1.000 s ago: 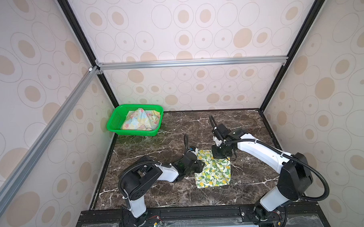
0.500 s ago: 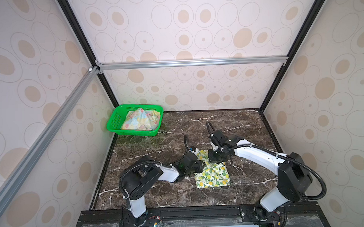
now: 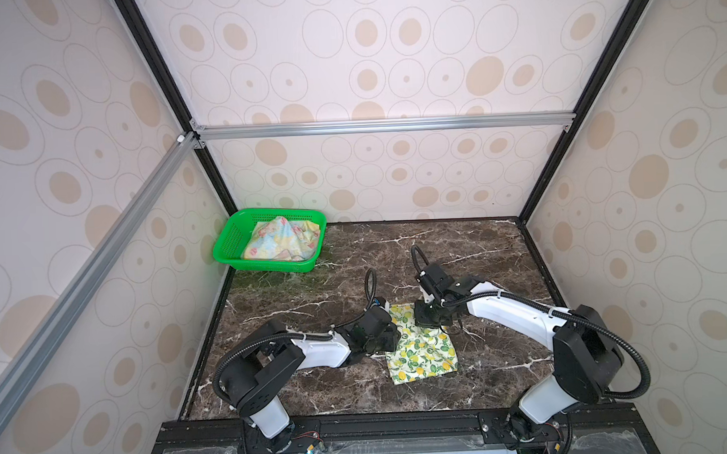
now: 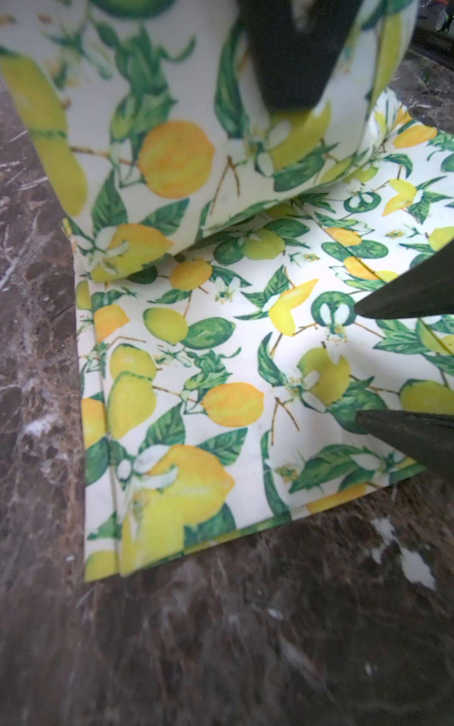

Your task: Fold and stack the skirts

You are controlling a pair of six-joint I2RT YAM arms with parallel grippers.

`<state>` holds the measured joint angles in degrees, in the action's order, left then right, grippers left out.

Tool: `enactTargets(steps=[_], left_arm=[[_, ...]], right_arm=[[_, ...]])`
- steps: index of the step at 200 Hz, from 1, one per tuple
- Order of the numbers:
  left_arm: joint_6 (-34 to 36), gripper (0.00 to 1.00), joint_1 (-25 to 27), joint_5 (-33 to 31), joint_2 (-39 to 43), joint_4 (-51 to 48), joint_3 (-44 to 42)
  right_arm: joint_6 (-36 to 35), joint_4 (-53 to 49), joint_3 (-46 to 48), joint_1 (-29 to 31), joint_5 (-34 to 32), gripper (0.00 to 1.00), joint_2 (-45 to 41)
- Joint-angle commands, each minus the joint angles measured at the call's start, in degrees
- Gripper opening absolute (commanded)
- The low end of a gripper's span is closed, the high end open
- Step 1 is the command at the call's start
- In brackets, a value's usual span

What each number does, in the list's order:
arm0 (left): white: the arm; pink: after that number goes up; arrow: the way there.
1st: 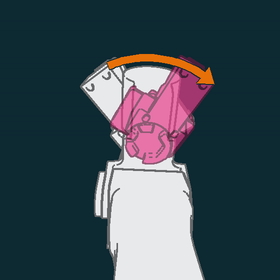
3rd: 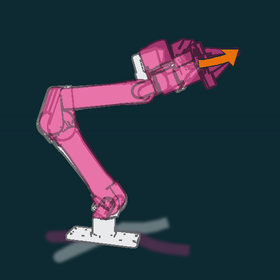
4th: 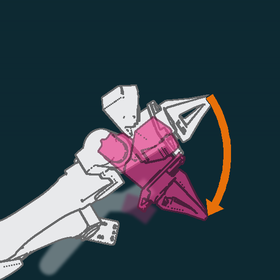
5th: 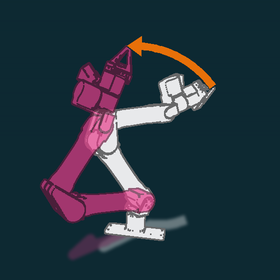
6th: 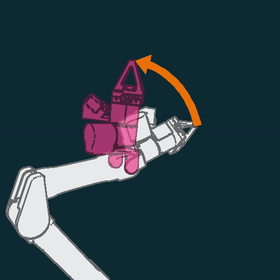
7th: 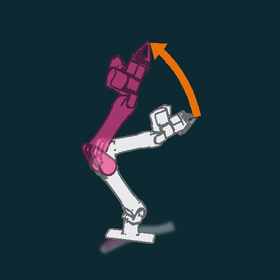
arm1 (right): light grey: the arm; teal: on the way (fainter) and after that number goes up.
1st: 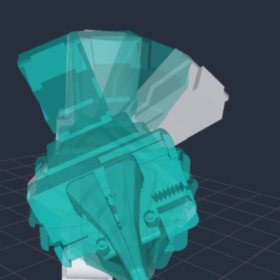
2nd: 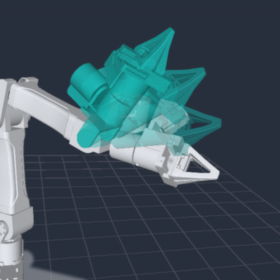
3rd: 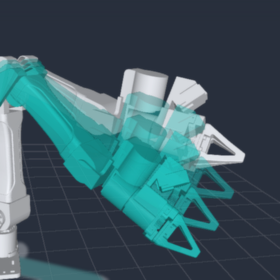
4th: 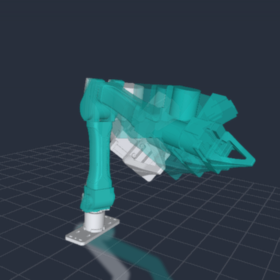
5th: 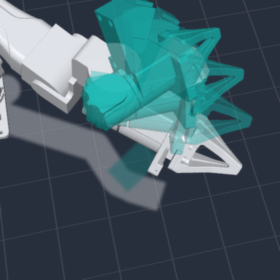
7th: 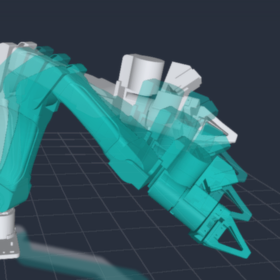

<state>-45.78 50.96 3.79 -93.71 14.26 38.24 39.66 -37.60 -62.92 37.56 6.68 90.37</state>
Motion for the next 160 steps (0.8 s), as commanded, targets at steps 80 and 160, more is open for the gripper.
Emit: enactTargets(steps=[80, 160], left_arm=[[1.8, 0.38, 0.8, -1.4, 5.8, -6.5, -1.3], [-0.4, 0.36, 1.1, 0.9, 3.1, -2.7, -2.7]], right_arm=[[-0.7, -1.6, -1.4, 0.6, -3.0, 0.00, 0.0], [-5.0, -3.1, -5.3, 0.4, -7.0, 0.00, 3.1]])
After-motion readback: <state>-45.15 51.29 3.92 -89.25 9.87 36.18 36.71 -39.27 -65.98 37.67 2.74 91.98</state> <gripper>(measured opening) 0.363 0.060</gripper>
